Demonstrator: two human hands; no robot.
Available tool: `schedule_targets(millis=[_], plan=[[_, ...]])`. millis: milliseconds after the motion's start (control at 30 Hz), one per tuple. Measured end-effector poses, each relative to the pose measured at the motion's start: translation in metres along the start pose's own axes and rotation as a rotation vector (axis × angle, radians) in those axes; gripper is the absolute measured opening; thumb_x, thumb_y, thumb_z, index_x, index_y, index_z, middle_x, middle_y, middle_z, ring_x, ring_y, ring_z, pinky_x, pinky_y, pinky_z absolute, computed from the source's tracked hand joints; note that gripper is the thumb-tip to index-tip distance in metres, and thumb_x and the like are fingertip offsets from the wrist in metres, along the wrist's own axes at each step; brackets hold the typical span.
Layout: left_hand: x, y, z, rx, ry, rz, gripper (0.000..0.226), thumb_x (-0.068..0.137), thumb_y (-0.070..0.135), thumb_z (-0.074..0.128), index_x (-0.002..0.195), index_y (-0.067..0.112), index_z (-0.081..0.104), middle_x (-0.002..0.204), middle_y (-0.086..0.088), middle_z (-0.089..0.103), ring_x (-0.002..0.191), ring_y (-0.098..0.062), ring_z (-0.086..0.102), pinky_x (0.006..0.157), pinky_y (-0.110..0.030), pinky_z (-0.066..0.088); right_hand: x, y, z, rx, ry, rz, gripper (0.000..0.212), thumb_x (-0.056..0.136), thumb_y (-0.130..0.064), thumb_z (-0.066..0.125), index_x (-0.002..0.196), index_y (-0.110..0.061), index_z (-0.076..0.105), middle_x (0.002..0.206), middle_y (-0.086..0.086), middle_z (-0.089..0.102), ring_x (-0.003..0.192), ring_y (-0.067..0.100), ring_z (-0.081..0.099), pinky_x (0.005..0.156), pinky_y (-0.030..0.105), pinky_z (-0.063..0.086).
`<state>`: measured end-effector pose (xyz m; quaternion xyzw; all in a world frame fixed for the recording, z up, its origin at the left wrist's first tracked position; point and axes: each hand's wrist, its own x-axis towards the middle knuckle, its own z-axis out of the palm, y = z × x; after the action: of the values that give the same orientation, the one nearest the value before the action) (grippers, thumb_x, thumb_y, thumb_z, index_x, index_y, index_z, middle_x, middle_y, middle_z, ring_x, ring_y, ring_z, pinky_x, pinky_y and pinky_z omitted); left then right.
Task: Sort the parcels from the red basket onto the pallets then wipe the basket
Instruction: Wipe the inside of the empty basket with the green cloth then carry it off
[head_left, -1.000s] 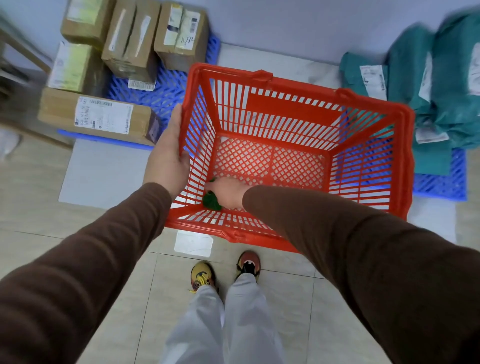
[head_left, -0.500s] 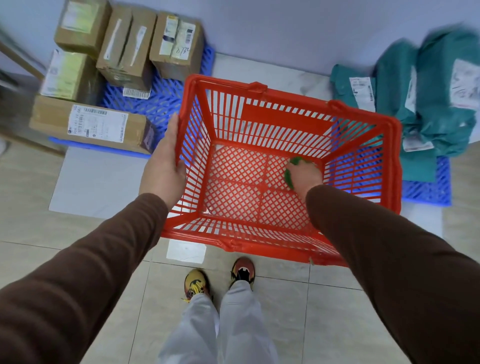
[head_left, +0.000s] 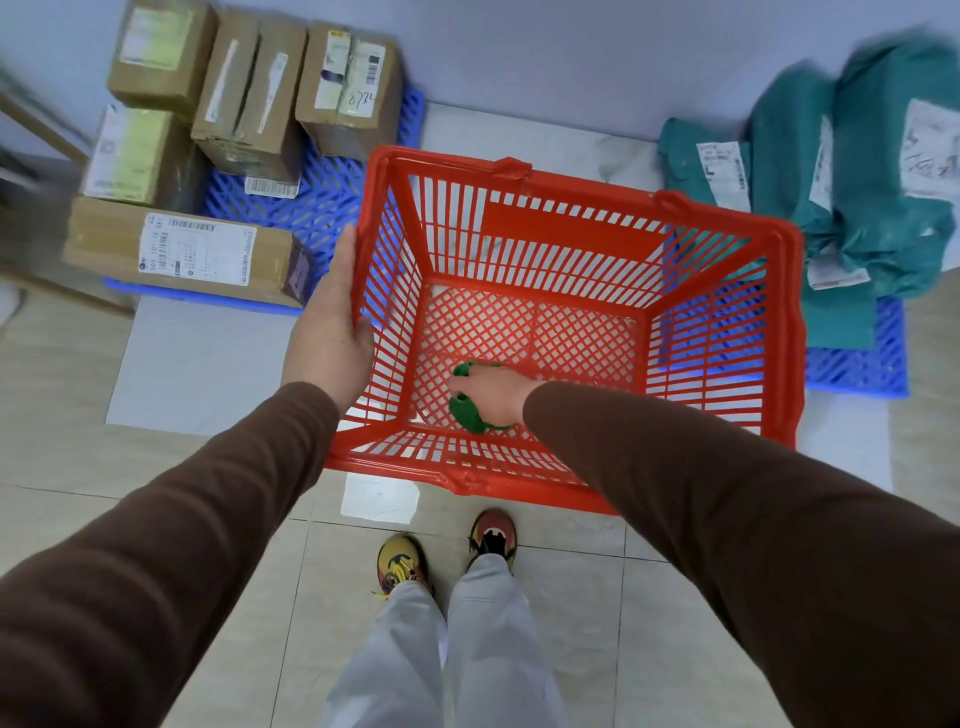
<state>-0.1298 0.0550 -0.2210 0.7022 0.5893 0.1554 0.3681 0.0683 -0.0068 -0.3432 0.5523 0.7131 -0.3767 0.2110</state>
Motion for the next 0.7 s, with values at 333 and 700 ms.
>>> schedule_targets(millis=[333,700], plan=[[-0.001,0.001,0.000,0.017,0.012,0.001,0.075,0.101,0.032,0.050,0.157,0.044,0.002,0.145,-0.002,0.051,0.116,-0.021,0.060,0.099,-0.046,0.053,-0.097,0.102,0.023,-0.117,-0.177,0.372,0.036,0.103,-0.019,0.046,0.138,-0.016,0.054,0.136,0.008,0.059,0.119,0.030,0.060,0.101,0.039,0.050],[-0.001,0.007,-0.009,-0.007,-0.087,-0.029,0.081,0.096,0.044,0.054,0.152,0.053,-0.004,0.139,-0.001,0.057,0.111,-0.025,0.066,0.095,-0.054,0.054,-0.170,0.071,-0.029,0.676,0.530,0.401,0.013,0.095,-0.023,0.060,0.086,-0.014,0.063,0.086,0.010,0.069,0.085,0.029,0.067,0.077,0.038,0.051]])
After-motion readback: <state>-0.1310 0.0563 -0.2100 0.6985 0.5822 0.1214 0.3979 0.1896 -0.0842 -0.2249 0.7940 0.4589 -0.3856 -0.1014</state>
